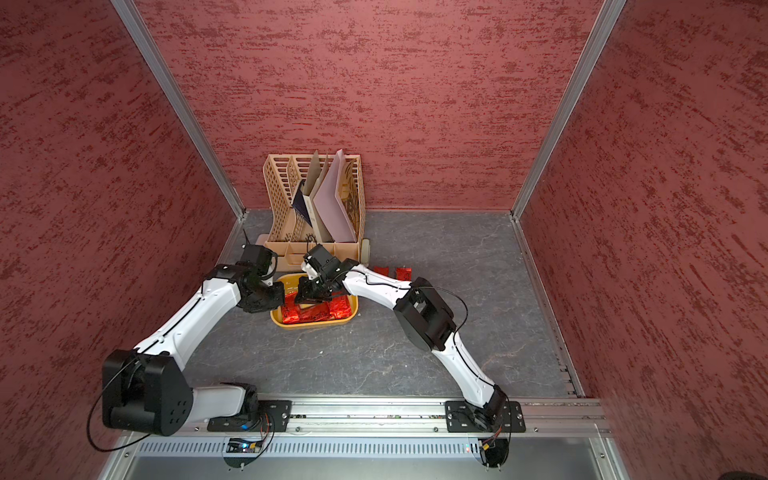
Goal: Take the tea bags out of the storage box
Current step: Pick up the tea bag from the storage box.
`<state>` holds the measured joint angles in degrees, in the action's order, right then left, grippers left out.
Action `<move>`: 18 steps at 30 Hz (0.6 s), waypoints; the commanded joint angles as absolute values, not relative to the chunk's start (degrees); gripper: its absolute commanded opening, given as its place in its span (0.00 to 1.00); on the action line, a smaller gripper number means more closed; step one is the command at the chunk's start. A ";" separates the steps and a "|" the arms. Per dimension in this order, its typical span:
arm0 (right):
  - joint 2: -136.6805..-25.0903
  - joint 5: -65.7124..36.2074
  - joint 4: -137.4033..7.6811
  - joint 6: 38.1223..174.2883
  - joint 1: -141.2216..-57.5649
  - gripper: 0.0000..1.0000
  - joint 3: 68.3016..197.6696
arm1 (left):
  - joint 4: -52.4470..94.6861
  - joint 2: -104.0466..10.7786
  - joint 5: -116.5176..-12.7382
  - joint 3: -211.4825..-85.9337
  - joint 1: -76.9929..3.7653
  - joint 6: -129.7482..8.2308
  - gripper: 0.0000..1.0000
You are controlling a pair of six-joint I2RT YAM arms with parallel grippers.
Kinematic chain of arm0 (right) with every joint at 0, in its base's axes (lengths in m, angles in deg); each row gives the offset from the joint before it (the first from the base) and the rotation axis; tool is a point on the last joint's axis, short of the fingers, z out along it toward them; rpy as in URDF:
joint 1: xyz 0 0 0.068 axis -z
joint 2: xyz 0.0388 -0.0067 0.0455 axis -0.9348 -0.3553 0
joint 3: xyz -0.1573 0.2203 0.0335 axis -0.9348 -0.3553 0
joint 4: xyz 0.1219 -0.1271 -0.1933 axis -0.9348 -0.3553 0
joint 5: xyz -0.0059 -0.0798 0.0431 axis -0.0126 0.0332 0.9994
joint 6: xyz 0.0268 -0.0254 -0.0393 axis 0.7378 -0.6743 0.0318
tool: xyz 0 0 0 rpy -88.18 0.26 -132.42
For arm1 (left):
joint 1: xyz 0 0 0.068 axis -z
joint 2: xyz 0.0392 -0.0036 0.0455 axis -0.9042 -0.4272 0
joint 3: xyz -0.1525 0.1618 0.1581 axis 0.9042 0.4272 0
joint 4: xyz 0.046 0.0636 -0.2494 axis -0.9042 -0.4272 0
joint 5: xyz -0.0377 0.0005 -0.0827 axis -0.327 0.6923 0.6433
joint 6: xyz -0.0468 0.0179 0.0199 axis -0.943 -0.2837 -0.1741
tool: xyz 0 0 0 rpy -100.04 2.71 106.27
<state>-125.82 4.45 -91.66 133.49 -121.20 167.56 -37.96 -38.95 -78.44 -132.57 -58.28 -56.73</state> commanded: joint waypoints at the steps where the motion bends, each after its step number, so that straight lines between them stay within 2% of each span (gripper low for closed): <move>1: -124.47 5.60 -91.91 132.81 -121.90 0.08 169.17 | -36.06 -38.79 -77.57 -132.46 -58.21 -56.88 0.00; 5: -121.67 4.29 -93.08 131.69 -121.86 0.00 169.00 | -36.06 -38.70 -77.67 -132.47 -58.21 -56.87 0.00; 12: -115.36 2.87 -94.25 129.82 -118.99 0.00 164.79 | -36.06 -38.53 -77.65 -132.47 -58.21 -56.90 0.00; 18: -106.14 5.15 -94.10 128.94 -111.44 0.00 156.32 | -36.06 -38.44 -77.56 -132.47 -58.21 -56.89 0.00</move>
